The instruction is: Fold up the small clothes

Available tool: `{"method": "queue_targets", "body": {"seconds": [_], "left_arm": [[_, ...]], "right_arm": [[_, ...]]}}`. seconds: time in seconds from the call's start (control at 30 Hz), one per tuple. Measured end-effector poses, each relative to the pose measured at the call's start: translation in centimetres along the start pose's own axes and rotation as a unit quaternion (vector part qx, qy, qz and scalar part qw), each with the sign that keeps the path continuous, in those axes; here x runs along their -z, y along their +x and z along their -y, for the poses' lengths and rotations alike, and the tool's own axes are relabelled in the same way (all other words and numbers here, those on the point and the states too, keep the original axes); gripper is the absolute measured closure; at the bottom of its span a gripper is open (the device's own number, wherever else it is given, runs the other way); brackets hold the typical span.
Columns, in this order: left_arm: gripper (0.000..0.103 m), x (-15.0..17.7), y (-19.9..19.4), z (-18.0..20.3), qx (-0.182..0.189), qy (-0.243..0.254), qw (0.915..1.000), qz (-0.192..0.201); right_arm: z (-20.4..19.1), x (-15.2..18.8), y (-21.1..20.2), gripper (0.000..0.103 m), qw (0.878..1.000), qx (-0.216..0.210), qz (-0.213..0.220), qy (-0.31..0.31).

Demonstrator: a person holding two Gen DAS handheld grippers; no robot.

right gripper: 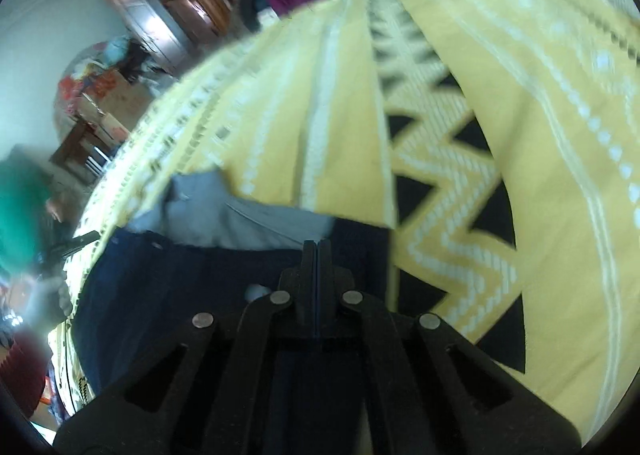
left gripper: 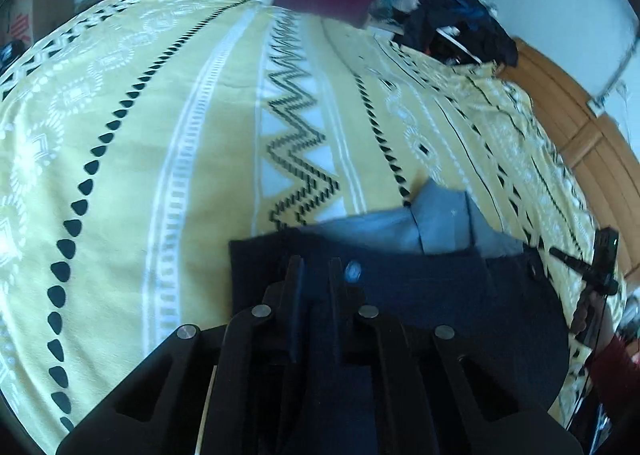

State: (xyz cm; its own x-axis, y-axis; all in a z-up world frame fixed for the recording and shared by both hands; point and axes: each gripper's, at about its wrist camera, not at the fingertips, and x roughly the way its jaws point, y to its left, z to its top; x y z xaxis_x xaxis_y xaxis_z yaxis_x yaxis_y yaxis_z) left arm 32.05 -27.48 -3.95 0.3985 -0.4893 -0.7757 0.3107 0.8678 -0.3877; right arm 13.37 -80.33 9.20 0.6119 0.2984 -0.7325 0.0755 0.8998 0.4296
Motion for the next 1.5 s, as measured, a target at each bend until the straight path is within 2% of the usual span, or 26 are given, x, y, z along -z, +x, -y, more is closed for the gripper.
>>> {"method": "queue_targets", "body": {"seconds": [0.1, 0.13, 0.2, 0.23, 0.27, 0.3, 0.43, 0.47, 0.5, 0.57, 0.6, 0.63, 0.7, 0.73, 0.77, 0.8, 0.87, 0.93, 0.97, 1.1, 1.17, 1.23, 1.37, 1.43, 1.5], "left_arm": [[0.093, 1.5, 3.5, -1.6, -0.023, -0.010, 0.9979, -0.060], [0.093, 2.0, 3.8, -1.9, -0.018, -0.012, 0.9980, -0.060], [0.092, 2.5, 2.5, -2.4, -0.008, -0.029, 0.9989, -0.036], [0.089, 2.6, 1.6, -2.6, -0.012, -0.036, 0.9988, -0.029], [0.081, 2.9, 0.2, -2.6, -0.015, -0.040, 0.9989, -0.017], [0.074, 3.4, -1.2, -2.6, -0.010, -0.045, 0.9989, -0.006], [0.066, 7.3, -7.5, -1.7, 0.029, -0.051, 0.9980, 0.025], [0.059, 8.8, -8.4, -1.1, 0.039, -0.038, 0.9983, 0.019], [0.058, 10.5, -8.9, -0.6, 0.039, -0.027, 0.9988, 0.009], [0.058, 13.6, -8.4, -0.6, 0.024, -0.031, 0.9988, -0.031], [0.066, 15.3, -8.0, -1.3, 0.010, -0.043, 0.9977, -0.051], [0.069, 16.7, -8.3, -2.2, 0.009, -0.059, 0.9968, -0.053], [0.070, 18.9, -10.4, -3.6, -0.002, -0.095, 0.9949, -0.036], [0.069, 19.6, -11.7, -4.1, -0.023, -0.110, 0.9932, -0.029], [0.068, 20.5, -13.2, -4.4, -0.034, -0.126, 0.9913, -0.019], [0.062, 21.2, -14.4, -4.4, -0.032, -0.139, 0.9897, -0.007], [0.058, 22.4, -16.1, -3.3, -0.005, -0.141, 0.9899, 0.003], [0.050, 23.1, -16.4, -2.1, 0.036, -0.143, 0.9890, 0.010], [0.044, 23.3, -16.1, -1.9, 0.064, -0.158, 0.9853, 0.014], [0.043, 23.4, -13.1, -2.9, 0.098, -0.225, 0.9690, 0.027], [0.043, 23.0, -11.5, -2.9, 0.111, -0.239, 0.9640, 0.034], [0.043, 22.5, -10.2, -2.5, 0.107, -0.240, 0.9640, 0.043], [0.043, 21.6, -8.9, -2.4, 0.107, -0.255, 0.9577, 0.080], [0.040, 20.8, -8.4, -2.1, 0.109, -0.257, 0.9562, 0.089], [0.039, 20.1, -8.3, -1.6, 0.104, -0.250, 0.9590, 0.084]], "right_arm": [[1.1, 1.4, 1.0, 0.103, 1.000, -0.001, -0.019, 0.022], [1.0, 1.9, 0.3, 0.103, 1.000, -0.001, -0.008, 0.027], [0.4, 2.6, -1.1, 0.093, 1.000, 0.003, 0.005, 0.027], [0.1, 3.2, -1.8, 0.071, 1.000, 0.011, 0.012, 0.026], [-0.4, 4.2, -2.8, 0.051, 0.999, 0.017, 0.017, 0.025], [-0.9, 5.2, -3.6, 0.047, 0.999, 0.014, 0.020, 0.023], [-2.5, 9.9, -5.8, 0.043, 1.000, 0.014, 0.012, 0.016], [-2.7, 11.0, -6.3, 0.041, 1.000, 0.014, 0.011, 0.022], [-2.9, 12.1, -6.6, 0.040, 0.999, 0.010, 0.010, 0.032], [-3.1, 14.1, -6.8, 0.039, 0.998, -0.001, 0.003, 0.057], [-3.2, 15.2, -7.0, 0.038, 0.998, -0.001, -0.002, 0.067], [-3.3, 16.0, -7.3, 0.038, 0.997, 0.003, -0.003, 0.071], [-3.6, 17.3, -8.4, 0.038, 0.997, 0.015, 0.000, 0.073], [-3.7, 17.5, -8.8, 0.037, 0.997, 0.017, 0.002, 0.075], [-3.6, 17.7, -9.6, 0.032, 0.996, 0.017, 0.007, 0.082], [-3.7, 17.8, -9.9, 0.028, 0.996, 0.017, 0.010, 0.087], [-3.9, 18.3, -10.3, 0.024, 0.995, 0.017, 0.013, 0.097], [-4.1, 18.6, -10.2, 0.023, 0.994, 0.027, 0.011, 0.103], [-4.3, 18.7, -10.3, 0.022, 0.994, 0.031, 0.011, 0.104], [-5.4, 18.7, -11.0, 0.020, 0.994, 0.034, 0.021, 0.102], [-6.3, 18.5, -11.4, 0.020, 0.995, 0.034, 0.023, 0.088], [-7.2, 18.3, -11.7, 0.020, 0.996, 0.038, 0.026, 0.075], [-9.4, 17.9, -12.1, 0.020, 0.998, 0.042, 0.034, 0.045], [-10.5, 17.5, -11.8, 0.020, 0.998, 0.038, 0.033, 0.031], [-11.6, 17.1, -11.3, 0.020, 0.999, 0.033, 0.032, 0.016]]}}
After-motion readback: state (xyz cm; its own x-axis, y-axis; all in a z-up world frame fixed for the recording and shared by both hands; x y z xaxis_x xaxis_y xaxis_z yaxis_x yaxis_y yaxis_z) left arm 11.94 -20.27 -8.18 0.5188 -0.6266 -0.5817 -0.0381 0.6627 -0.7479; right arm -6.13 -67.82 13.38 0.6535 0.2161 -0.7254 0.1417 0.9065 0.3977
